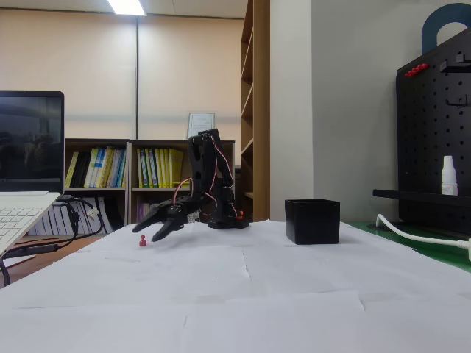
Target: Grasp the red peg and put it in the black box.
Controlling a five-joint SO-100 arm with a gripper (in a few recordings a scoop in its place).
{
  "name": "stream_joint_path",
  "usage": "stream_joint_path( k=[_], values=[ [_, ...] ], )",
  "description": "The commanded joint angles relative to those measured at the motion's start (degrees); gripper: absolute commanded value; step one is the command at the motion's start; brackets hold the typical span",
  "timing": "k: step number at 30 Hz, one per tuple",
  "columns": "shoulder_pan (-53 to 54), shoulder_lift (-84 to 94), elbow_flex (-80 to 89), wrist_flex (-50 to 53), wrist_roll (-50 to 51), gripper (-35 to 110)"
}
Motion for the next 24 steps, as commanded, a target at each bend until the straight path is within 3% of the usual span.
stream_joint_path(
  k=[1,24],
  values=[
    [0.6,-3.3,-6.2,-4.1,-1.0,29],
    [6.6,5.4,-3.7,-2.2,-4.9,28]
  ],
)
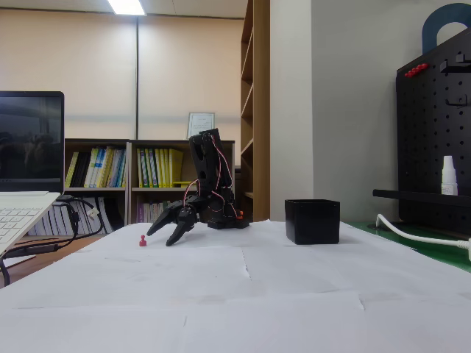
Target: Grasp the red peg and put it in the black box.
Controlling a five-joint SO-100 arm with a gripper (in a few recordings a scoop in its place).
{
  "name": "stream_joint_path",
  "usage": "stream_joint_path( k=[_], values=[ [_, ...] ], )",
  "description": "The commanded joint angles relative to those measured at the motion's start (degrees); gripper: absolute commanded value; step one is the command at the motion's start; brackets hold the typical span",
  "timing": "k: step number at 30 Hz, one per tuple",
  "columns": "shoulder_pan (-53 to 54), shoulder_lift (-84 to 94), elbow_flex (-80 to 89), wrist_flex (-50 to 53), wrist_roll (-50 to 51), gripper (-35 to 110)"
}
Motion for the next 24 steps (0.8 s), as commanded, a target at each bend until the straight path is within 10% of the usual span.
stream_joint_path(
  k=[1,24],
  values=[
    [2.1,3.5,1.9,-0.5,-1.1,28],
    [4.7,13.0,11.6,-3.3,-0.9,23]
  ],
)
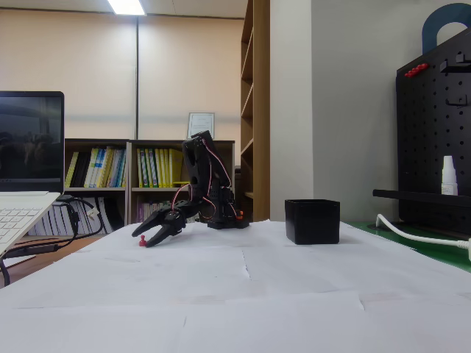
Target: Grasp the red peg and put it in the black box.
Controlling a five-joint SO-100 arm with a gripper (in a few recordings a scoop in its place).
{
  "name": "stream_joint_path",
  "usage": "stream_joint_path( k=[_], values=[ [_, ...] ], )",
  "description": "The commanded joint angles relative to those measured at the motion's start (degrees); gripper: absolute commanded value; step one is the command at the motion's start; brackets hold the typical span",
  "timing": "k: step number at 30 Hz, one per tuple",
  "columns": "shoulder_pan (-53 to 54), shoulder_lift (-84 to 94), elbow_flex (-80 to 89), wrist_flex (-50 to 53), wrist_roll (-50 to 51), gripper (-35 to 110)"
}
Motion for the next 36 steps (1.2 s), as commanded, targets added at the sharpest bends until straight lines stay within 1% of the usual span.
stream_joint_path(
  k=[1,18,30,36],
  values=[
    [0.7,0.4,0.0,-0.4,-0.4,21],
    [-1.5,0.3,-3.2,-1.8,-0.3,21],
    [-2.5,0.0,-3.3,-1.5,0.4,3],
    [-3.7,-0.4,-3.0,-1.1,0.9,0]
  ],
)
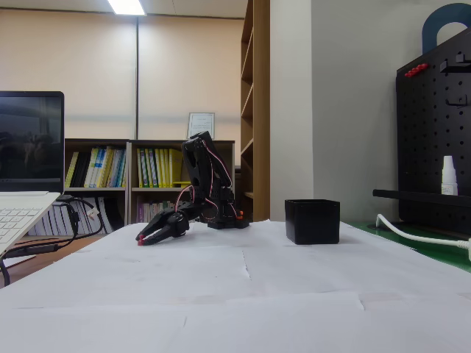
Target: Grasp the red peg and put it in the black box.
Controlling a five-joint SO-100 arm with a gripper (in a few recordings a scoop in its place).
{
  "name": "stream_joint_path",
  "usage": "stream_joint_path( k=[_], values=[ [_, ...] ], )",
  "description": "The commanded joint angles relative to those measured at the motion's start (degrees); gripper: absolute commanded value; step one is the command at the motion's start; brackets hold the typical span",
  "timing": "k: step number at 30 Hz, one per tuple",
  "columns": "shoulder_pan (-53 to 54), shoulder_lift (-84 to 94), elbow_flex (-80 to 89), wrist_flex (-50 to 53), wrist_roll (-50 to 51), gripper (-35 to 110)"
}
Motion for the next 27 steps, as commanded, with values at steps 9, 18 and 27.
stream_joint_path(
  k=[9,18,27],
  values=[
    [-1.1,-0.4,-0.4,-0.2,1.0,0],
    [-5.5,-10.6,1.8,2.0,6.2,0],
    [-11.4,-20.9,9.1,10.3,11.9,0]
  ],
)
